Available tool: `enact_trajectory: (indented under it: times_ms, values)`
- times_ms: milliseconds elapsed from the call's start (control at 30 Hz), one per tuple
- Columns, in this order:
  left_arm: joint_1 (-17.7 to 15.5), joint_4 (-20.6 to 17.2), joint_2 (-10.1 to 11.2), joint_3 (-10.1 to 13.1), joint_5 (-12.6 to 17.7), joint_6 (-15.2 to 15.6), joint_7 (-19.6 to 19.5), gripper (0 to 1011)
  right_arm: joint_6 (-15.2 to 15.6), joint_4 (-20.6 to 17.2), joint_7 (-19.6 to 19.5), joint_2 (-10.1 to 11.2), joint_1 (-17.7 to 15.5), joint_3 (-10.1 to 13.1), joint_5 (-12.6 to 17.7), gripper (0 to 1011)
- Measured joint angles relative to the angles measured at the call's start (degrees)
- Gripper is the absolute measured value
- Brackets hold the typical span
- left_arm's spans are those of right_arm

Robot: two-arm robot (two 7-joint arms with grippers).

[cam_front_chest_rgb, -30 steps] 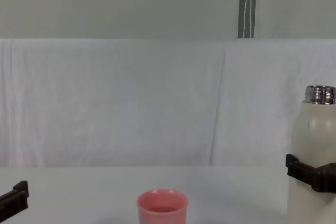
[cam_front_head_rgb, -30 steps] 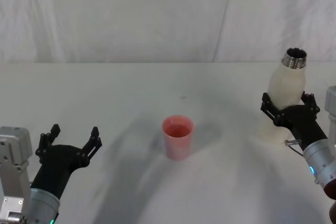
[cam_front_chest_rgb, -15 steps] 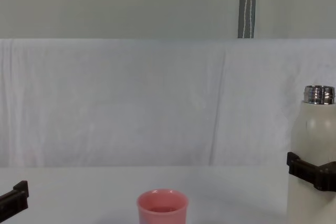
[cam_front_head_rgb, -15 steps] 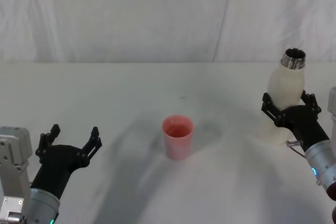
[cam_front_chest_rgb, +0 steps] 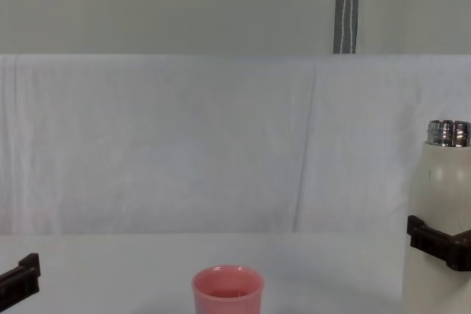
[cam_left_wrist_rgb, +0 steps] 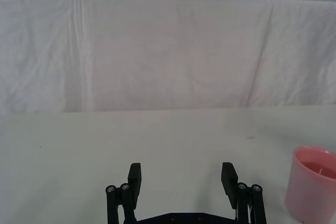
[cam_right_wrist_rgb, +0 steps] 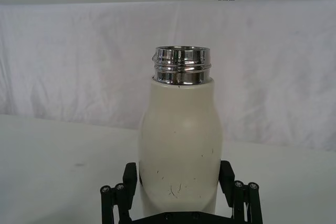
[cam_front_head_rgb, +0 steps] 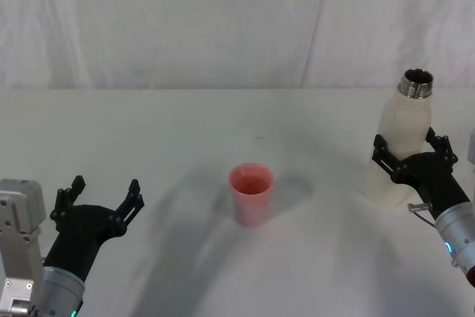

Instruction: Grasp the thermos with one hand and pour water into the cup lid.

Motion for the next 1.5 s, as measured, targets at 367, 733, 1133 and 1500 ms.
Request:
enact_trajectory:
  times_ms: [367, 733, 1133, 1500]
  values:
    - [0.0, 0.0, 0.0, 0.0, 0.0, 0.0, 0.0, 1001, 0.4, -1.9, -0.2, 0.4, -1.6, 0.1, 0.0, 1001]
    - [0.0, 0.0, 0.0, 0.0, 0.0, 0.0, 0.0, 1001, 0.4, -4.6, 0.1, 1.3, -4.8, 0.8, 0.8, 1001]
    - [0.0, 0.0, 0.0, 0.0, 0.0, 0.0, 0.0, 1001, 0.2, -6.8, 1.5, 2.7, -7.7, 1.1, 1.9, 1001]
    - [0.0, 0.0, 0.0, 0.0, 0.0, 0.0, 0.0, 1001, 0.4, -8.3, 2.6, 3.6, -10.4, 0.2, 2.7, 1001]
